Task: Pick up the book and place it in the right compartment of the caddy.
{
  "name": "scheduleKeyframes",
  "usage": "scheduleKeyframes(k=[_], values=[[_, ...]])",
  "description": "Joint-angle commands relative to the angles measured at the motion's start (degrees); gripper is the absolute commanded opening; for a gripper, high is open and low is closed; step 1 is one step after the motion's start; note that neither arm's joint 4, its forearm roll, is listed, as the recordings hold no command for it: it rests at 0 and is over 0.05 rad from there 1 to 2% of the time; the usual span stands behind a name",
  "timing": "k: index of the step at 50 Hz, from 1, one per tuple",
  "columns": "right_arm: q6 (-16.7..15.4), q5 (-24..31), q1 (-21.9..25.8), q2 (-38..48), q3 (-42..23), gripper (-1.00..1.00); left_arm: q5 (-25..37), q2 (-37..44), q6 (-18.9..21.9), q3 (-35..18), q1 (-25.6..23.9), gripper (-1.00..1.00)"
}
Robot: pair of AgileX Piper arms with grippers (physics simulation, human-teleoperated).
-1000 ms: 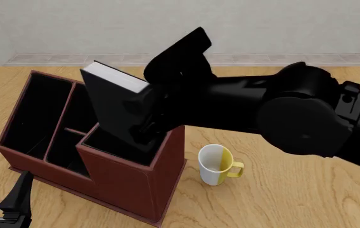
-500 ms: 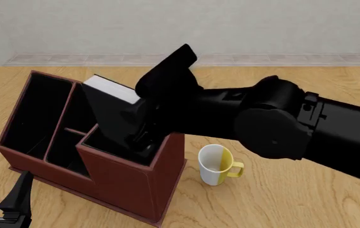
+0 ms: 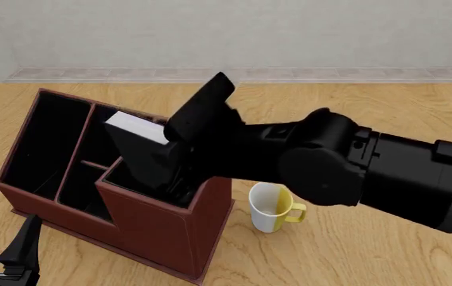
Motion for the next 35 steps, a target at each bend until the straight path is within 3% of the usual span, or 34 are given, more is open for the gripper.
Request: scheduleKeyframes(k=[1,26,27,35], values=[[-0.5,-1.1,-0.2,0.7,0.1,-1.0,0.0,0.0,0.0,0.0,0.0,1.0],[-1.8,-3.7,-1.2,2.4,2.5,-1.0,0.0,0.0,0.0,0.0,0.0,1.0],[-2.3,-3.7,-1.0,2.4,2.6,1.0,0.0,0.0,0.0,0.0,0.0,1.0],[-2.4,-3.4,-1.1,2.2,2.3,1.0,0.0,0.0,0.0,0.0,0.0,1.0]])
